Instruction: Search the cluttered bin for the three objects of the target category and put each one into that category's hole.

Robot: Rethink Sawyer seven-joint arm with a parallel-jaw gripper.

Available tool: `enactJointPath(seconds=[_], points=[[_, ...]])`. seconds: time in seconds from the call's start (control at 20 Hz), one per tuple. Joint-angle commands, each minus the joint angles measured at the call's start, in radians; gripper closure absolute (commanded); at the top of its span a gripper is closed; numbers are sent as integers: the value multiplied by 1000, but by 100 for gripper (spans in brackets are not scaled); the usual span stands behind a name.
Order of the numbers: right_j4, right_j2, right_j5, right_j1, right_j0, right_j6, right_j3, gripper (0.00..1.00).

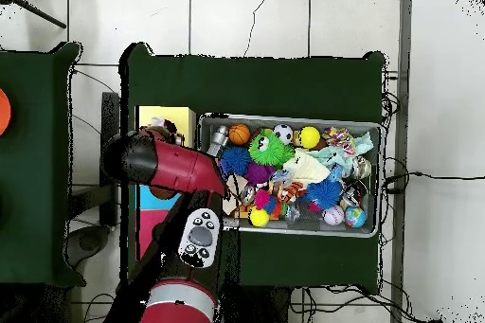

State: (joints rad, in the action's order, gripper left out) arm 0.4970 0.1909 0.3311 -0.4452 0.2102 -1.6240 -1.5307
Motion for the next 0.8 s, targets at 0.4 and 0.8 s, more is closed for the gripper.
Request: enactJointPath(seconds=[0.4, 0.8], points=[[-53, -246, -96, 137, -89, -123, -67, 100], [-51, -162, -125, 158, -31, -177, -37, 100]])
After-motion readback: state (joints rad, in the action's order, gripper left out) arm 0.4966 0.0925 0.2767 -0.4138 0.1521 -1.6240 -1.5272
